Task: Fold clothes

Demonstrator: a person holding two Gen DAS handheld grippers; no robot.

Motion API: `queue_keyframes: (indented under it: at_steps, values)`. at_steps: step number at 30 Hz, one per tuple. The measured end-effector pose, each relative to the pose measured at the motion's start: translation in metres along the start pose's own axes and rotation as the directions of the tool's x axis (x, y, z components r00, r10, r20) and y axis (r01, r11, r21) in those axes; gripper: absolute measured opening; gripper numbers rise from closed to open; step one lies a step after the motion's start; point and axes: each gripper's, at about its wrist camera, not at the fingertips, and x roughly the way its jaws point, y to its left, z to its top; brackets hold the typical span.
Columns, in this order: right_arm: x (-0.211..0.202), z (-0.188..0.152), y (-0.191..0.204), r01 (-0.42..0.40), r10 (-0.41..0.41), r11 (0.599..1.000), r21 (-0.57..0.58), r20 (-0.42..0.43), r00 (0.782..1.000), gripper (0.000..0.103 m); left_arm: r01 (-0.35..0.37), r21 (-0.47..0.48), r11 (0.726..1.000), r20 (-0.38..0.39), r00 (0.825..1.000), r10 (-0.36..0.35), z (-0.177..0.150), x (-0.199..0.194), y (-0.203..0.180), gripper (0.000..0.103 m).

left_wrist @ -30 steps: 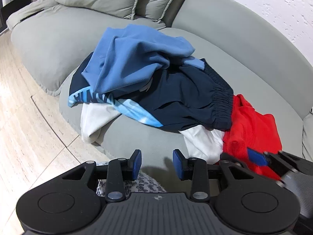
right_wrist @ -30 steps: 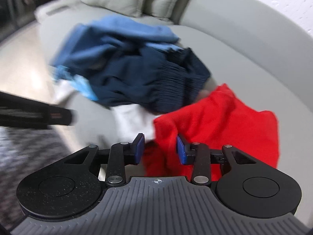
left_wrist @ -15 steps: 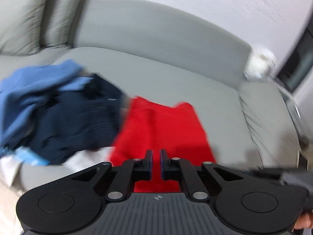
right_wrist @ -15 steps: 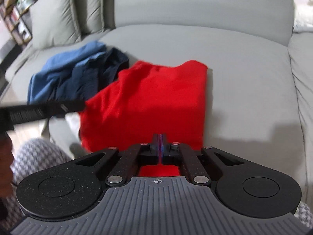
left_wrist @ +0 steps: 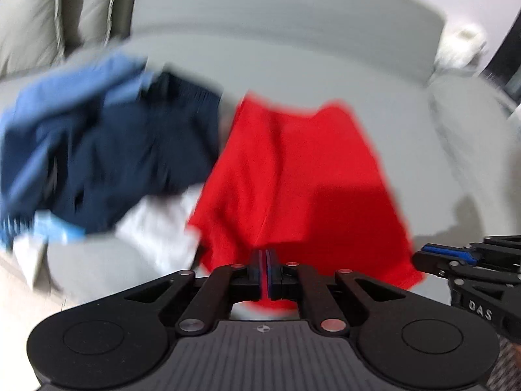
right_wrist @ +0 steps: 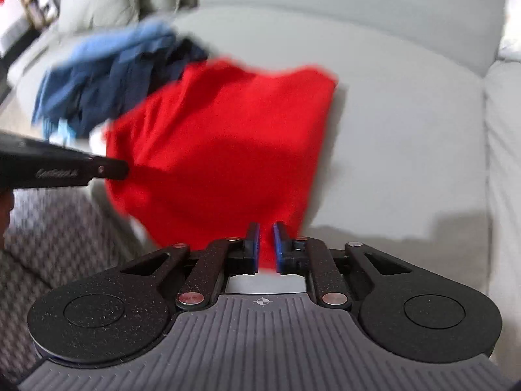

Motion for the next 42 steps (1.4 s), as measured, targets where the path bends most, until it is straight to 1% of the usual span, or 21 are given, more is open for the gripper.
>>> queue_keyframes:
  at_steps: [2, 5, 10, 16, 18, 21, 22, 23, 24, 26, 27, 29, 31, 32, 34, 35, 36, 38, 40, 41, 42]
  values:
    - [0.001, 0.019, -0.010, 0.005, -0.007, 1.000, 0.027, 0.061, 0.998, 0.034, 0.006, -0.014, 1.000, 0.042, 0.999, -0.006, 0.016, 0.002, -0.001, 0.013]
    - [0.009, 0.048, -0.027, 0.011, -0.017, 0.999, 0.052, 0.126, 0.992, 0.036, -0.019, -0.021, 1.000, 0.096, 0.995, 0.021, 0.054, 0.026, -0.002, 0.024]
    - [0.046, 0.091, -0.052, -0.013, -0.005, 0.992, 0.125, 0.143, 0.990, 0.041, -0.048, 0.007, 0.999, 0.072, 0.996, 0.048, 0.101, 0.081, 0.005, 0.024]
    - [0.105, 0.125, -0.066, -0.022, 0.003, 0.984, 0.177, 0.107, 0.994, 0.043, -0.050, 0.052, 0.997, 0.032, 0.998, 0.048, 0.128, 0.128, 0.013, 0.024]
    - [0.120, 0.131, -0.065, -0.017, 0.000, 0.985, 0.172, 0.100, 0.995, 0.043, -0.049, 0.070, 0.996, 0.021, 0.999, 0.048, 0.136, 0.145, 0.013, 0.023]
    - [0.147, 0.141, -0.062, 0.013, -0.024, 0.991, 0.130, 0.082, 0.996, 0.041, -0.050, 0.112, 0.992, -0.011, 0.999, 0.052, 0.138, 0.168, 0.013, 0.006]
    - [0.156, 0.141, -0.061, 0.026, -0.032, 0.993, 0.113, 0.052, 0.998, 0.036, -0.053, 0.131, 0.990, -0.018, 0.998, 0.056, 0.136, 0.174, 0.012, 0.006]
    - [0.162, 0.140, -0.059, 0.041, -0.043, 0.994, 0.097, 0.019, 0.999, 0.012, -0.059, 0.142, 0.988, -0.013, 0.998, 0.061, 0.135, 0.176, 0.011, 0.005]
    - [0.165, 0.137, -0.058, 0.052, -0.053, 0.995, 0.089, 0.005, 0.999, 0.003, -0.071, 0.161, 0.984, 0.002, 0.997, 0.071, 0.132, 0.177, 0.010, 0.004]
    - [0.167, 0.133, -0.057, 0.073, -0.072, 0.994, 0.076, -0.004, 0.997, 0.002, -0.104, 0.204, 0.973, 0.069, 0.993, 0.091, 0.126, 0.172, 0.005, 0.004]
    - [0.162, 0.131, -0.056, 0.081, -0.084, 0.994, 0.078, 0.035, 0.996, 0.002, -0.114, 0.205, 0.972, 0.106, 0.990, 0.094, 0.124, 0.168, 0.004, 0.004]
    - [0.152, 0.128, -0.054, 0.097, -0.106, 0.992, 0.083, 0.103, 0.989, 0.002, -0.160, 0.170, 0.972, 0.212, 0.970, 0.122, 0.118, 0.159, 0.006, 0.004]
    - [0.156, 0.126, -0.056, 0.139, -0.148, 0.986, 0.089, 0.106, 0.983, 0.009, -0.194, 0.147, 0.970, 0.198, 0.967, 0.163, 0.115, 0.168, 0.009, 0.006]
    - [0.161, 0.125, -0.058, 0.153, -0.161, 0.984, 0.089, 0.083, 0.983, 0.022, -0.206, 0.140, 0.969, 0.181, 0.967, 0.179, 0.114, 0.173, 0.011, 0.007]
    - [0.167, 0.126, -0.064, 0.139, -0.140, 0.986, 0.087, 0.005, 0.990, 0.026, -0.224, 0.104, 0.969, 0.190, 0.961, 0.202, 0.117, 0.167, 0.012, 0.011]
    - [0.160, 0.126, -0.066, 0.134, -0.136, 0.987, 0.089, 0.016, 0.991, 0.032, -0.233, 0.083, 0.969, 0.200, 0.956, 0.213, 0.118, 0.162, 0.013, 0.012]
    - [0.150, 0.126, -0.069, 0.125, -0.129, 0.987, 0.098, 0.033, 0.991, 0.043, -0.229, 0.063, 0.971, 0.210, 0.955, 0.211, 0.121, 0.154, 0.014, 0.021]
    - [0.128, 0.126, -0.074, 0.103, -0.111, 0.988, 0.118, 0.063, 0.992, 0.050, -0.203, 0.028, 0.979, 0.229, 0.954, 0.191, 0.128, 0.138, 0.019, 0.037]
    - [0.108, 0.124, -0.078, 0.077, -0.089, 0.987, 0.141, 0.075, 0.993, 0.050, -0.179, 0.010, 0.984, 0.245, 0.954, 0.171, 0.132, 0.115, 0.021, 0.033]
    - [0.100, 0.122, -0.080, 0.056, -0.070, 0.986, 0.157, 0.083, 0.994, 0.048, -0.163, 0.007, 0.987, 0.245, 0.957, 0.157, 0.133, 0.105, 0.022, 0.026]
    - [0.096, 0.120, -0.079, 0.031, -0.045, 0.985, 0.171, 0.079, 0.996, 0.034, -0.132, 0.010, 0.991, 0.227, 0.966, 0.127, 0.130, 0.098, 0.020, 0.016]
